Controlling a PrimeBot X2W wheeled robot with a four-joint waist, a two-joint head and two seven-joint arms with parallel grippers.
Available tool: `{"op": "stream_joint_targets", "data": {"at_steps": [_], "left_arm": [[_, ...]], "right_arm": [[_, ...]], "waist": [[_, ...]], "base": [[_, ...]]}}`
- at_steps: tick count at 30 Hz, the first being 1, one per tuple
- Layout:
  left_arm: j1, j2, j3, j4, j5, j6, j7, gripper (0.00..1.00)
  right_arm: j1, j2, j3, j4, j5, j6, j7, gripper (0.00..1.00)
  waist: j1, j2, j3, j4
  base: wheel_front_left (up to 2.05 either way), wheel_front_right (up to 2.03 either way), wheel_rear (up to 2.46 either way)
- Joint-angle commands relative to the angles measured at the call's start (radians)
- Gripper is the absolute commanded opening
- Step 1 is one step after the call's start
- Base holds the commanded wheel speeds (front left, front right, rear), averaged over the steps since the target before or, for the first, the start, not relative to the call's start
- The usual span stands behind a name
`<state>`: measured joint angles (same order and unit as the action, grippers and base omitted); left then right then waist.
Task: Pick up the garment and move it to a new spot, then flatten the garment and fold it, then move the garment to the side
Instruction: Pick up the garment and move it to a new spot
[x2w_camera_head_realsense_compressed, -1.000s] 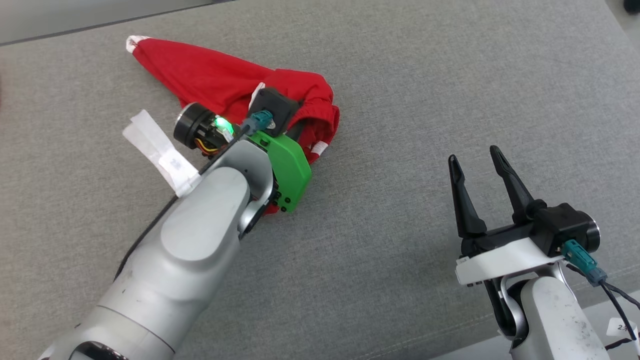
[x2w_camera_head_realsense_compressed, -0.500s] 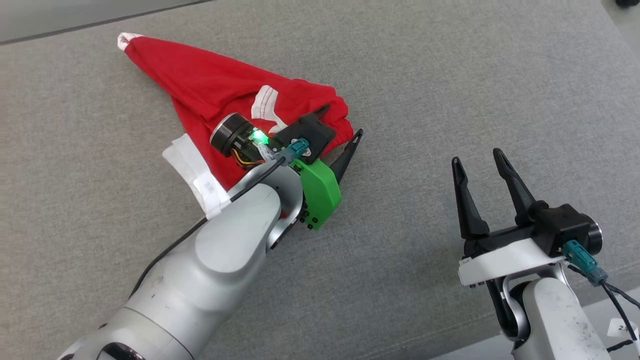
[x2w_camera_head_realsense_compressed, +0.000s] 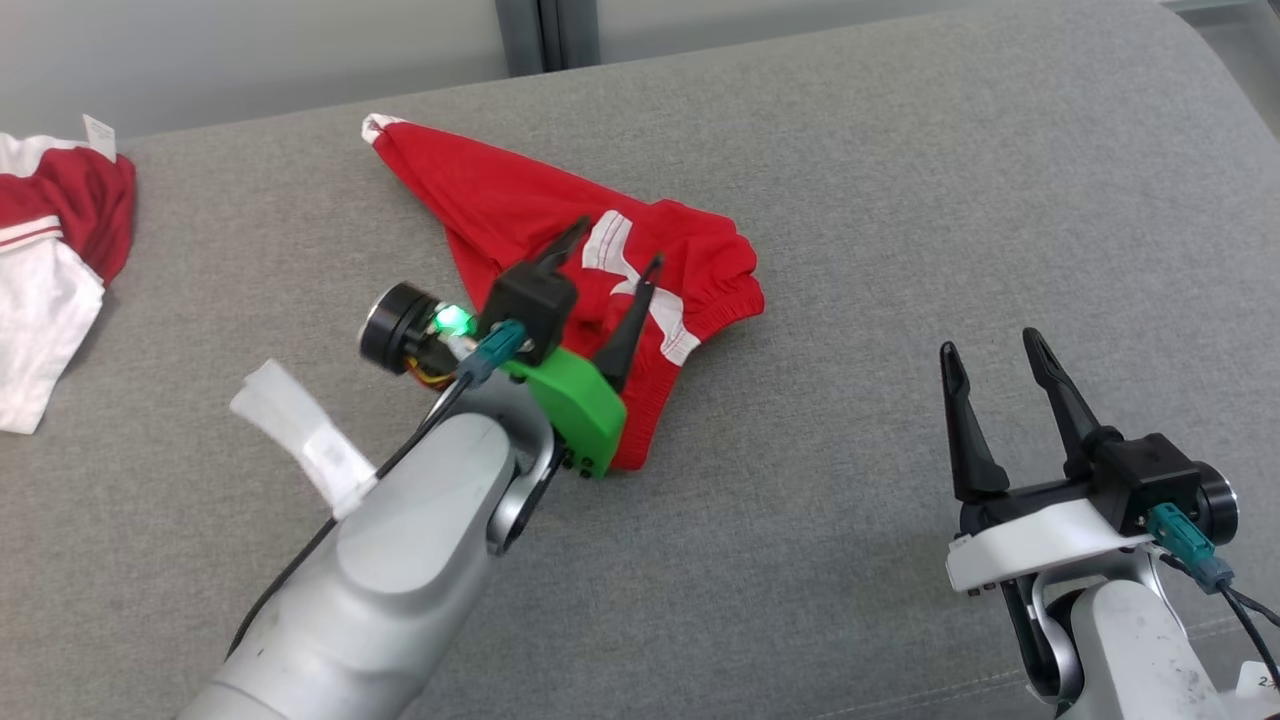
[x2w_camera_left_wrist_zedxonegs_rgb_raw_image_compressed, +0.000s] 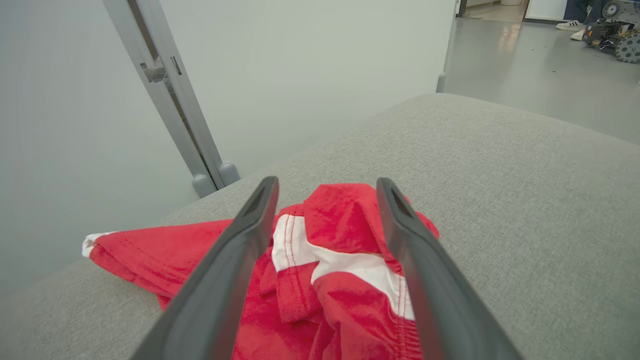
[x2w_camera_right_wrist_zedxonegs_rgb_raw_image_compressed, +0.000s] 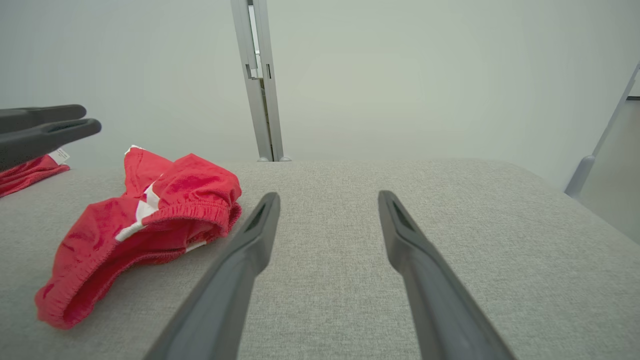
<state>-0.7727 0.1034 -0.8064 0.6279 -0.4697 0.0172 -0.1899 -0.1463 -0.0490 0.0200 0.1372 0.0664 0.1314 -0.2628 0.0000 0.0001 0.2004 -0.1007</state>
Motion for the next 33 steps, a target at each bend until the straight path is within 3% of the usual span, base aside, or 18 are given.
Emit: {"op": "stream_joint_targets", "data": {"at_steps": [1,8,13,17,23,33], "left_arm": [[0.044,0.015,0.014,0.000,-0.014,0.015,-0.019,1.00],[0.226,0.083,0.127,-0.051,-0.068,0.082,-0.074,1.00],[0.413,0.121,0.274,-0.195,-0.059,0.125,-0.074,1.00],[0.550,0.117,0.375,-0.302,-0.026,0.141,-0.075,1.00],[0.718,0.072,0.503,-0.416,0.045,0.132,-0.075,1.00],[0.796,0.025,0.577,-0.439,0.117,0.083,-0.075,1.00]], "right_arm": [[0.013,-0.002,-0.005,0.002,-0.006,-0.001,-0.003,1.00],[0.031,-0.003,-0.020,0.016,-0.002,-0.001,-0.003,1.00],[0.048,-0.003,-0.007,0.027,0.012,-0.001,-0.003,1.00],[0.065,-0.003,0.002,0.039,0.026,-0.001,-0.003,1.00],[0.086,-0.003,0.016,0.066,0.065,-0.001,-0.003,1.00],[0.092,-0.003,0.034,0.096,0.085,-0.001,-0.003,1.00]], "waist": [[0.0000,-0.0001,-0.037,0.035],[0.0000,-0.0001,-0.082,0.065],[0.0000,-0.0001,-0.112,0.079],[0.0000,-0.0001,-0.132,0.087],[0.0000,-0.0001,-0.164,0.098],[0.0000,-0.0001,-0.178,0.107]], "base": [[0.00,0.00,0.00],[0.00,0.00,0.00],[0.00,0.00,0.00],[0.00,0.00,0.00],[0.00,0.00,0.00],[0.00,0.00,0.00]]}}
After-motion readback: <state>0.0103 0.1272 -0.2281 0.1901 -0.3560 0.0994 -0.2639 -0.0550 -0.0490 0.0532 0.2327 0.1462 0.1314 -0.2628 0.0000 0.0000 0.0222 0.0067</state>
